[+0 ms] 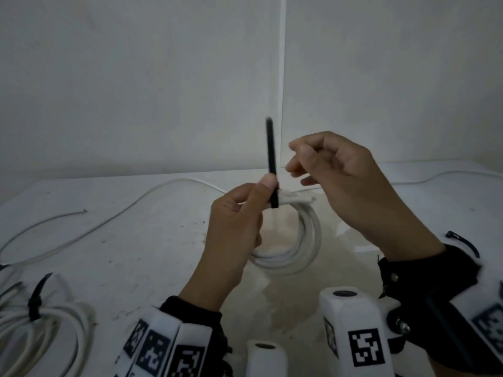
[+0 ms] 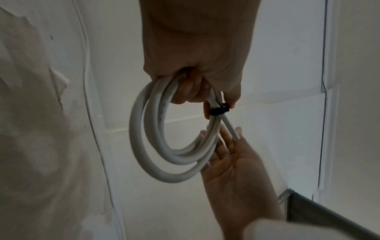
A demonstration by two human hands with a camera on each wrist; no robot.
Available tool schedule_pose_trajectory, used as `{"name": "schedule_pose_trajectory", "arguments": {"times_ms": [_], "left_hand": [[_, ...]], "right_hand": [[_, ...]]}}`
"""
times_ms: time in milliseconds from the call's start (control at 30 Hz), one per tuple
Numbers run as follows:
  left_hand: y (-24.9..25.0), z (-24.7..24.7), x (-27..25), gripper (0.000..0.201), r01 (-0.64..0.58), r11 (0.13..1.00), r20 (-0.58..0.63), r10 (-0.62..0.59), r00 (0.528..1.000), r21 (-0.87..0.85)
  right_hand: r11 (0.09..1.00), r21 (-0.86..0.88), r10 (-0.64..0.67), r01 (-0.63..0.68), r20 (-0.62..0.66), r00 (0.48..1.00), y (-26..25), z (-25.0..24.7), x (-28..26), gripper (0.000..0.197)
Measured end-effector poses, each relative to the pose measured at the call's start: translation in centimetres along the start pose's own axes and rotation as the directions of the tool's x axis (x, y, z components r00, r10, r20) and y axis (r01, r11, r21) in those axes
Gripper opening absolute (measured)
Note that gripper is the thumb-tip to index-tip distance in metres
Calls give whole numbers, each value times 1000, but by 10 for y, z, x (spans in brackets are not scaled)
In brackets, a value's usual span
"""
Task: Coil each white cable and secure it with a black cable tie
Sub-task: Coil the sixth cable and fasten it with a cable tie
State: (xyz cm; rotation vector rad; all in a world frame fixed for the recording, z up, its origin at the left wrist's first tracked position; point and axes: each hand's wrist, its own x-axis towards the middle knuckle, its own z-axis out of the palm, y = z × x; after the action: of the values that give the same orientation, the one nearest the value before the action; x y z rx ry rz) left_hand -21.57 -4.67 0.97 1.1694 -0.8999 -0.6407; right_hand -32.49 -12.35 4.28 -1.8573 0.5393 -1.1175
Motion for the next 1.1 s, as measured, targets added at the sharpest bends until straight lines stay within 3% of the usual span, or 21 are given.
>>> {"name": "schedule_pose_trajectory", "arguments": {"times_ms": [133, 200, 300, 433, 500, 633, 767, 900, 1000, 1100], "left_hand": [[6, -8, 7, 31, -6, 975, -99, -16, 995, -221], [8, -11, 9, 29, -42, 964, -128, 9, 992, -261], [10, -16, 10, 43, -52, 954, -152, 7, 988, -294], [14, -18, 12, 43, -35, 930, -174, -32, 984, -366], [13, -15, 12, 40, -14, 925, -162, -52, 985, -379], [6, -4, 6, 55, 20, 938, -139, -72, 988, -345], [3, 0, 6, 57, 48, 943, -137, -98, 986, -330], [2, 0, 7, 52, 79, 947, -14, -88, 996, -313], [2, 0, 7, 46, 55, 956, -8, -60, 998, -288], [0, 0, 5, 35, 7, 942, -25, -16, 1000, -336]], "right_hand": [[995, -30, 101, -99, 63, 993, 4, -3, 2, 18], [989, -70, 140, -130, 155, 978, 5, 1, 0, 27], [984, -74, 177, -162, 306, 936, 6, 5, -4, 42], [979, -11, 191, -201, 372, 908, 5, 3, -5, 29], [980, 24, 180, -198, 328, 928, 5, 3, -5, 30], [959, 149, 205, -239, 215, 955, 1, 17, -8, 39], [959, 177, 215, -222, 57, 975, 2, 32, -10, 45], [950, 215, 234, -226, -11, 972, 2, 29, -6, 44], [936, 271, 249, -225, -56, 967, 3, 32, -7, 46], [908, 358, 294, -215, -181, 939, 5, 39, -10, 48]]}}
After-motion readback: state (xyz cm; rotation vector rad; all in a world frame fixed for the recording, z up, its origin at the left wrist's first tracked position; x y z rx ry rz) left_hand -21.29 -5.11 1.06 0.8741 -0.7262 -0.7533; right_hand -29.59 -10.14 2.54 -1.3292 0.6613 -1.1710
